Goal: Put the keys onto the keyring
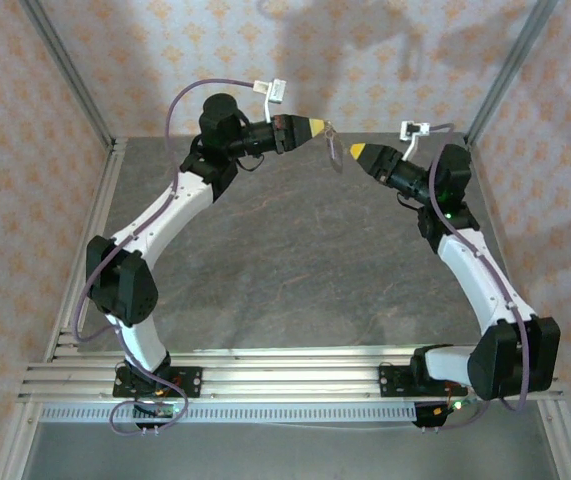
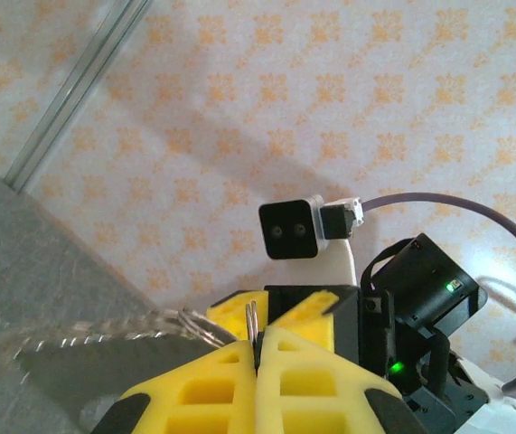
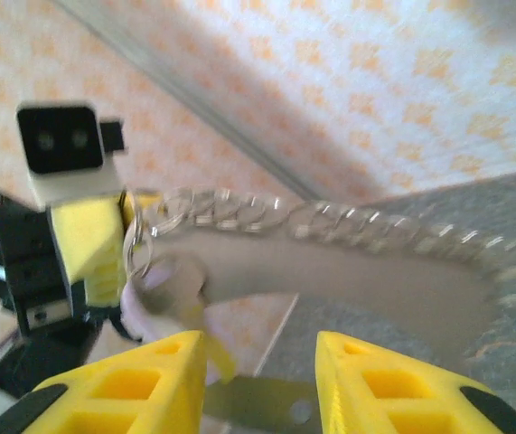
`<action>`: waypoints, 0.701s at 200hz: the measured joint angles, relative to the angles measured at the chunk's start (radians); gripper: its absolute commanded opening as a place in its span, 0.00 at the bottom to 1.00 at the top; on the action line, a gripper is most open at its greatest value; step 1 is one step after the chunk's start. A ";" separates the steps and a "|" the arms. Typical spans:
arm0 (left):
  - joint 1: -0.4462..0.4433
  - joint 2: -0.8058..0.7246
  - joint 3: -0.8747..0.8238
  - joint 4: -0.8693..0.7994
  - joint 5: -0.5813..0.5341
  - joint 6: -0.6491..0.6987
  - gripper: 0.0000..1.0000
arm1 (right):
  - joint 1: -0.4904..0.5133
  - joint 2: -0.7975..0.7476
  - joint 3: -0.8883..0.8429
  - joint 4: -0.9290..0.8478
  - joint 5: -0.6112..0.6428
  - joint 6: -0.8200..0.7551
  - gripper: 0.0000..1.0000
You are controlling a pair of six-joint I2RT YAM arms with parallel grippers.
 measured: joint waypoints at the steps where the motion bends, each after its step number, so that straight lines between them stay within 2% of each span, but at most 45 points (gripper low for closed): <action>1: 0.000 0.000 -0.001 0.002 0.000 0.000 0.00 | -0.001 -0.001 0.000 0.001 0.003 0.003 0.37; 59: -0.012 -0.003 -0.065 0.086 -0.015 -0.016 0.00 | -0.001 -0.014 0.011 0.129 0.168 0.168 0.43; 94: -0.025 -0.013 -0.122 0.180 -0.049 -0.066 0.00 | 0.035 0.082 0.055 0.259 0.197 0.275 0.46; 140: -0.032 -0.013 -0.172 0.293 -0.106 -0.137 0.00 | 0.113 0.166 0.071 0.330 0.201 0.321 0.46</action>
